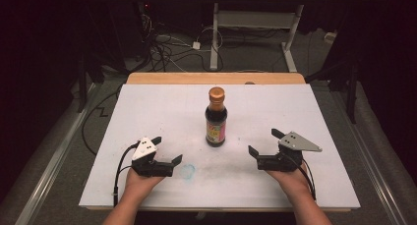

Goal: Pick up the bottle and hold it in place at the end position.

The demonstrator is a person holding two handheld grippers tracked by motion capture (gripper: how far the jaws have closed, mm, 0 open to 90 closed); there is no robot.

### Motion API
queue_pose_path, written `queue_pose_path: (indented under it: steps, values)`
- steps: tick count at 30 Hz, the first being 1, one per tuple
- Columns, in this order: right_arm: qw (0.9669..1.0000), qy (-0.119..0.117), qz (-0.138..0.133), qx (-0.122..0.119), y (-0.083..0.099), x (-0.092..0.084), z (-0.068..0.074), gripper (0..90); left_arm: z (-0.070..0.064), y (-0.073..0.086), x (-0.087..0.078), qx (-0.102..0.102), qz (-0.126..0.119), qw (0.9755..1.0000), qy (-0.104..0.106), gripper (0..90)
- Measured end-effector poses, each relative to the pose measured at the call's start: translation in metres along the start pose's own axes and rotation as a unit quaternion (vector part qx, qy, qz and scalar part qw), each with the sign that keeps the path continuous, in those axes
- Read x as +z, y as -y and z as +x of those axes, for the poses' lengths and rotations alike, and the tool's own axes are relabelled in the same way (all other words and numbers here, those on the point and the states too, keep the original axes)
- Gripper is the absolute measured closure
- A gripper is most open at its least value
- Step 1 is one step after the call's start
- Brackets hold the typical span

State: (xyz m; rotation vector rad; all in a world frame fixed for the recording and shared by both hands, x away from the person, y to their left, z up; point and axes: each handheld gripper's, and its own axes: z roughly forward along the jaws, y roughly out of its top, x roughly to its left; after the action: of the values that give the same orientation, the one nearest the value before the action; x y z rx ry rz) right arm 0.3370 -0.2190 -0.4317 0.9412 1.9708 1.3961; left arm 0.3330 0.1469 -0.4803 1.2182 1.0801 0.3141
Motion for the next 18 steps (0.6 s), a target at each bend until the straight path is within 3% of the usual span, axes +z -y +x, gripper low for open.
queue_pose_path:
  steps: [12,18]
  values:
    - [0.9998,-0.014,-0.011,0.001,-0.017,0.01,-0.001,6.3,-0.012,-0.001,0.034,-0.016,0.011,0.9995,0.025,0.0]
    - [0.9998,-0.018,-0.01,-0.001,-0.024,0.013,-0.002,10.8,-0.019,-0.004,0.05,-0.007,0.022,0.9993,0.03,0.0]
